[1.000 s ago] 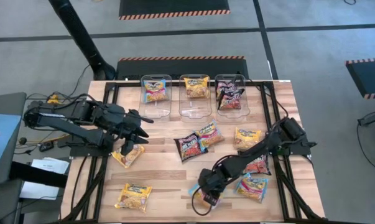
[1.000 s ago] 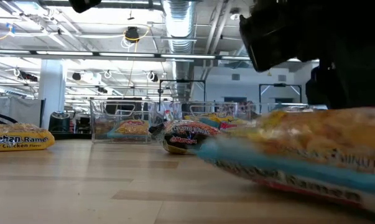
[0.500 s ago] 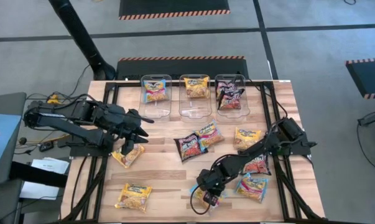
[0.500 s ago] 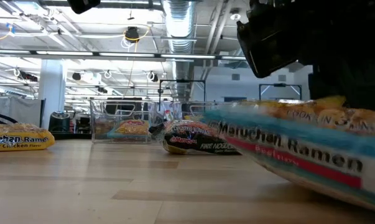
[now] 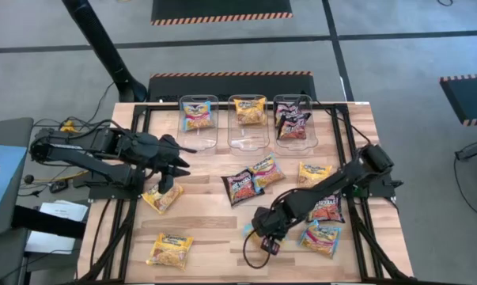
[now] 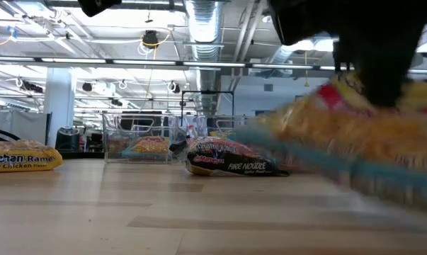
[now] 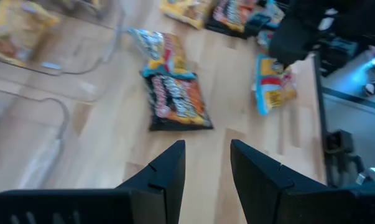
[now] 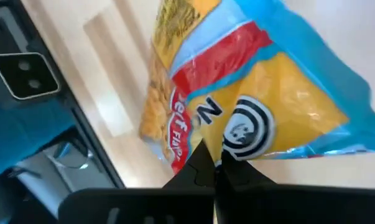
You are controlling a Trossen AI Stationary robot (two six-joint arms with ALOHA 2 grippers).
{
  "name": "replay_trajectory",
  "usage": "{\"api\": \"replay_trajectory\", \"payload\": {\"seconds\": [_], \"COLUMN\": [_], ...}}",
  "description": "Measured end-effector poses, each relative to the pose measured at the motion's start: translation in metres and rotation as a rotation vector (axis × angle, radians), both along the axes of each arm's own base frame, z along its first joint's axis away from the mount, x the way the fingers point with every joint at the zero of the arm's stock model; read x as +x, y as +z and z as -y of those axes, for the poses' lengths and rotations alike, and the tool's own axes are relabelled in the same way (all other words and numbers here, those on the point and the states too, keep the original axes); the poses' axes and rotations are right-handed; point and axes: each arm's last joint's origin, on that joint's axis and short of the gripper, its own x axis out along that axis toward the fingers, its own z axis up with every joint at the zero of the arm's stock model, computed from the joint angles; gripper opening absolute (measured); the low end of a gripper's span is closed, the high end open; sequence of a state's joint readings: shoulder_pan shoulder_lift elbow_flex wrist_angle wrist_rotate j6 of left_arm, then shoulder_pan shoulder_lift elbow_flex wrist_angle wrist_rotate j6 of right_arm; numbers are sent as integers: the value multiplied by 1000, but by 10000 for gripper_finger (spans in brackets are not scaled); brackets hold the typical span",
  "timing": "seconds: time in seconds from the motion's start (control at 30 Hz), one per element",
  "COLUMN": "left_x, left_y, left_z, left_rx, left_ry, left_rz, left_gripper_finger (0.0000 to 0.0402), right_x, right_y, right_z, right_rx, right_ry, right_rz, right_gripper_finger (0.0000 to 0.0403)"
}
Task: Sort Maruchan noodles
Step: Put the blue noodle pack into the left transparent bin
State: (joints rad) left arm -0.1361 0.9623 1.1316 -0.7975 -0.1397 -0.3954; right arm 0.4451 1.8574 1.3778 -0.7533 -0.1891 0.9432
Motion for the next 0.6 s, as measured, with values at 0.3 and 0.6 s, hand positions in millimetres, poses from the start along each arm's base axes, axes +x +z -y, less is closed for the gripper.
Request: {"api": "replay_trajectory", "payload": {"seconds": [0.3,0.6], "left_x": [1,1], "left_y": [0,0], "left_z": [-14,-31], "left_rx": [29,-4], "left_ry": [112,199], "left_rz": [6,5], "left_gripper_finger": [116,116], "right_x": [7,8], "right_y": [52,74], "right_z": [43,90], "right_rx": [-128,-196], "right_ry": [43,137], "right_rz": [102,161], "right_gripper_finger": [5,5]}}
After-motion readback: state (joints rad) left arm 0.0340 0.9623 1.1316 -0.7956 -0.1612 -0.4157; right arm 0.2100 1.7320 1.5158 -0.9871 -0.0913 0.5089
